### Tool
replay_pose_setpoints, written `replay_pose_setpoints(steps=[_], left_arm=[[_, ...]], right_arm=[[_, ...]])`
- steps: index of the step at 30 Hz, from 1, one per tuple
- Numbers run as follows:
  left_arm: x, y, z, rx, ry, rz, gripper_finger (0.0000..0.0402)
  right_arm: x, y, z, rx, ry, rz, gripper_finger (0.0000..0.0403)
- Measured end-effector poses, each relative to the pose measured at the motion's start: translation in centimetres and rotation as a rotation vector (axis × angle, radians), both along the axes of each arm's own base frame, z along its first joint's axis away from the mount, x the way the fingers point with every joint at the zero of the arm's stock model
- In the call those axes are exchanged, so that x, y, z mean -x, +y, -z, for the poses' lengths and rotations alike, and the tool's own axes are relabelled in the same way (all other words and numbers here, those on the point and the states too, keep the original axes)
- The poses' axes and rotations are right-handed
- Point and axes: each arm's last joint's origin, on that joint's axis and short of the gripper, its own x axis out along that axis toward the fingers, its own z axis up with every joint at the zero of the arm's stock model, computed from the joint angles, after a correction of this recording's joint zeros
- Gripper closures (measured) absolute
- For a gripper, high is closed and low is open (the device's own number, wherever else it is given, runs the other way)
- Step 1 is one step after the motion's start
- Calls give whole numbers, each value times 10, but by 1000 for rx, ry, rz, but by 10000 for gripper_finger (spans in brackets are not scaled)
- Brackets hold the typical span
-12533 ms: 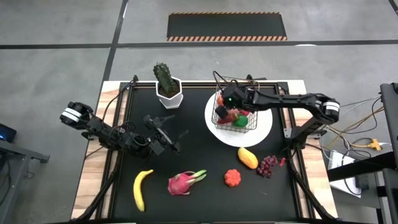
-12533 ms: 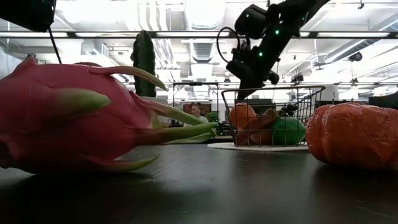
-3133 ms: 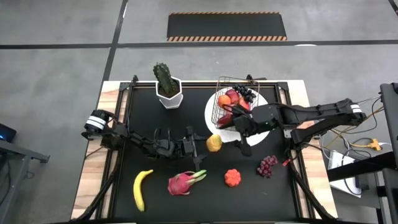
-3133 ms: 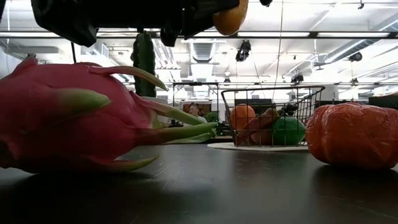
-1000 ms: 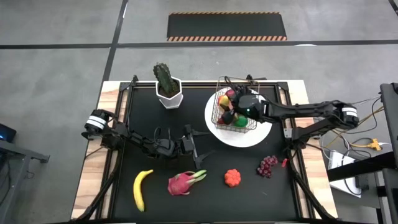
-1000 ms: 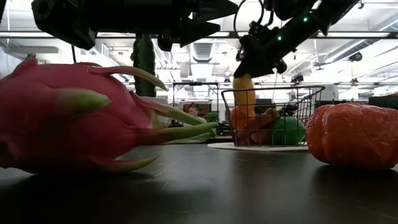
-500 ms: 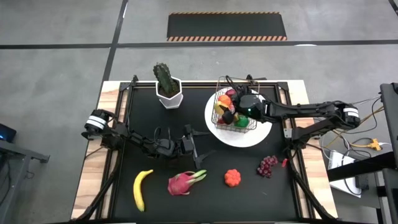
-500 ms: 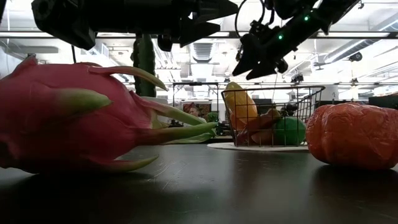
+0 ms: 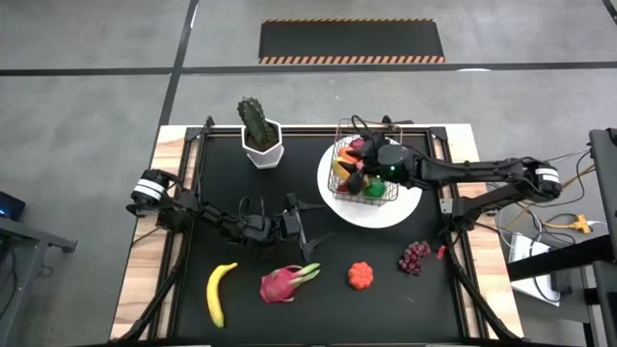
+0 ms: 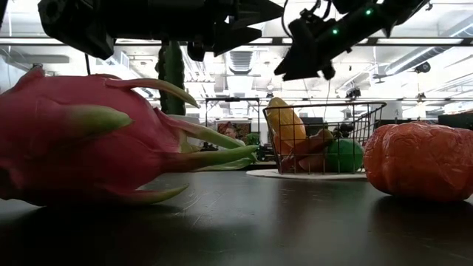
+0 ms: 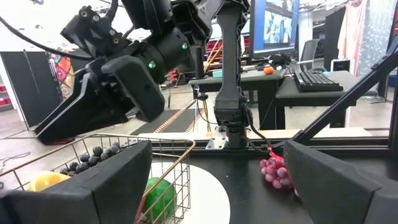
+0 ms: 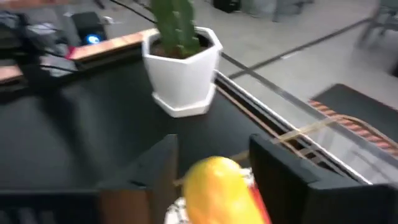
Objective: Build produce basket
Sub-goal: Put the yellow mango into the wire basket, then put the tangerine into the wire basket
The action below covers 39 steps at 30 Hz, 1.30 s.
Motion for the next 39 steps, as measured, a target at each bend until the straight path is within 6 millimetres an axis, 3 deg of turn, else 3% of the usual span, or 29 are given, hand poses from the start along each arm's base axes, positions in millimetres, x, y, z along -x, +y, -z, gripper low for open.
replay_pose_setpoints(steps=[6, 8, 16, 27, 33, 39], left_arm=[[0, 1, 0, -1, 1, -3, 57], [0, 1, 0, -1, 1, -3, 57], [0, 1, 1, -3, 7, -3, 57], [0, 1, 2, -10, 23, -4, 57], [0, 1, 4, -13, 33, -4, 57], [0, 1, 4, -13, 34, -4, 57]], right_arm=[[-15, -4, 15, 34, 20, -30, 358], [-18, -6, 22, 38, 51, -27, 384], [-17, -17, 38, -4, 148, 20, 390], [-11, -16, 41, -19, 209, 53, 390], [-2, -12, 17, -8, 138, 52, 390], [16, 6, -13, 4, 52, -20, 390]])
